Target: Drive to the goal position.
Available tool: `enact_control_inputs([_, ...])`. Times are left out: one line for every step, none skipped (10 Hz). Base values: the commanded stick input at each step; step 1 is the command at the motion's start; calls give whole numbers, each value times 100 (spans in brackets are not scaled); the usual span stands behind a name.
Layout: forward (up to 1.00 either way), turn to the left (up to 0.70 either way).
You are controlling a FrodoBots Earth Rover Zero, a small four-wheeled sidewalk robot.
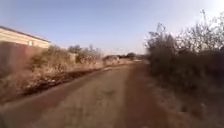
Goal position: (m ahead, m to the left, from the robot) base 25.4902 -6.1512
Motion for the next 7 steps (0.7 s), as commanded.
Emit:
enact_control_inputs([70,0])
enact_control_inputs([70,0])
enact_control_inputs([70,0])
enact_control_inputs([70,-1])
enact_control_inputs([70,-3])
enact_control_inputs([70,-5])
enact_control_inputs([70,-7])
